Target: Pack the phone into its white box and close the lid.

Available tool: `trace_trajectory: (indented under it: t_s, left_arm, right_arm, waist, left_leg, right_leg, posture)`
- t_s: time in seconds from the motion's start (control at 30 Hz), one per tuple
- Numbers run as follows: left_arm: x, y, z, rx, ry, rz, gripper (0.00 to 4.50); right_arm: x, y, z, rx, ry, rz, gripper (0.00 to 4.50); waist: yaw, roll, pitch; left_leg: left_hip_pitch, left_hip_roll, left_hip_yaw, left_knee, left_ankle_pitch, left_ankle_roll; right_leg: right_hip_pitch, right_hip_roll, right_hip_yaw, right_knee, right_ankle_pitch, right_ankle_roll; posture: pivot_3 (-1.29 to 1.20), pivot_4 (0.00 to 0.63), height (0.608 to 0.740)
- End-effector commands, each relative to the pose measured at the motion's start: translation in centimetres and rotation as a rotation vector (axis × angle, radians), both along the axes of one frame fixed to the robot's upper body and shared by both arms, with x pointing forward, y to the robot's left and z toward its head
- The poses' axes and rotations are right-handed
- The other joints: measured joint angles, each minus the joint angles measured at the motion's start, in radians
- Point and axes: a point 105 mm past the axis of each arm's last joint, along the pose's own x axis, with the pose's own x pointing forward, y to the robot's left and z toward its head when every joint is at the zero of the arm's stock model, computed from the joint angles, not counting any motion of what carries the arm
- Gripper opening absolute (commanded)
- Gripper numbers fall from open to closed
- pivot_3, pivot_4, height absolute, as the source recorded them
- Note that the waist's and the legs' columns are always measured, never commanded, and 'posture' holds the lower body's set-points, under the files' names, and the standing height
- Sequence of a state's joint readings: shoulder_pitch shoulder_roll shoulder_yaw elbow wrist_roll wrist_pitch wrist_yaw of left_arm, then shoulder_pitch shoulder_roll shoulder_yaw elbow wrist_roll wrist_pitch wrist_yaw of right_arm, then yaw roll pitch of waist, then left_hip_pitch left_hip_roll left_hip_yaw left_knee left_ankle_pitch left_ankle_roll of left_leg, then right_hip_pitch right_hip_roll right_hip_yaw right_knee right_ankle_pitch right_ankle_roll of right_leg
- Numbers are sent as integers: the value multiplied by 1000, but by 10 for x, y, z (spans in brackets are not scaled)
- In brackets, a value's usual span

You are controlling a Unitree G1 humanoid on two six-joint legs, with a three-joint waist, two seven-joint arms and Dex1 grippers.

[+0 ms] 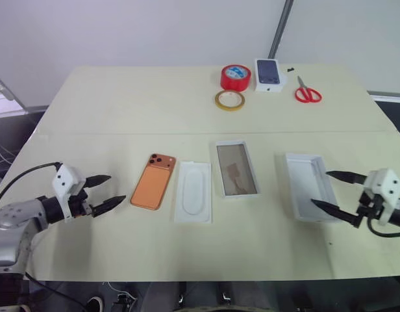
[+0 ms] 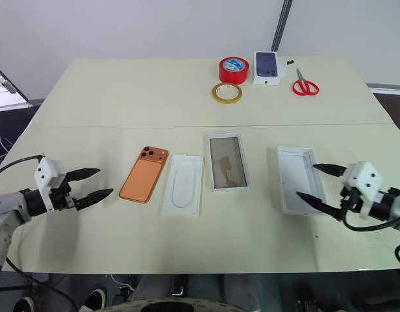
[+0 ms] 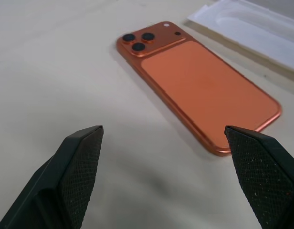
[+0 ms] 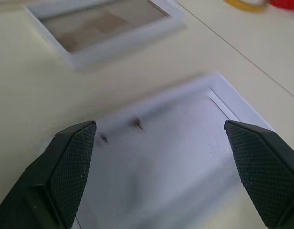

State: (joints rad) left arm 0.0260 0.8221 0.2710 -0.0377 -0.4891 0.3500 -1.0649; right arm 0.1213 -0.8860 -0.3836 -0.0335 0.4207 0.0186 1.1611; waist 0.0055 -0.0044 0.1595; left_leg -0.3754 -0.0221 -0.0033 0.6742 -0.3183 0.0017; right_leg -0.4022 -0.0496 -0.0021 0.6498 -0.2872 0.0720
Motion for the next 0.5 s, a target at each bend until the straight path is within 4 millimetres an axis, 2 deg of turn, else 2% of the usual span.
trace_trajectory:
  t_s: [0.03,0.23,0.4,0.5]
  left_arm:
    - [-4,-25,12,-132,159,-29,4268]
    - [-11,-71,25,-390,360,-121,4268]
    - [-20,-95,18,-427,495,-181,4268]
    - [-22,-105,-3,-371,552,-172,4268]
  right_arm:
    - [3,36,19,43,-64,118,4500]
    - [15,99,16,95,-87,272,4500]
    - [21,117,16,95,-102,330,4500]
    - [23,122,15,89,-105,354,4500]
  waist:
    - [0,0,0]
    - [2,0,1]
    - [3,0,1]
    - [5,0,1]
  left_leg:
    - [0,0,0,0,0,0]
    - [0,0,0,1,0,0]
    - [-1,-1,0,1,0,0]
    - [-1,-1,0,2,0,0]
  right_leg:
    - [0,0,0,0,0,0]
    - [0,0,0,0,0,0]
    - [-1,0,0,0,0,1]
    - [-1,0,0,0,0,1]
  posture:
    - [0,150,740]
    - [0,150,740]
    - [0,150,740]
    - [0,150,740]
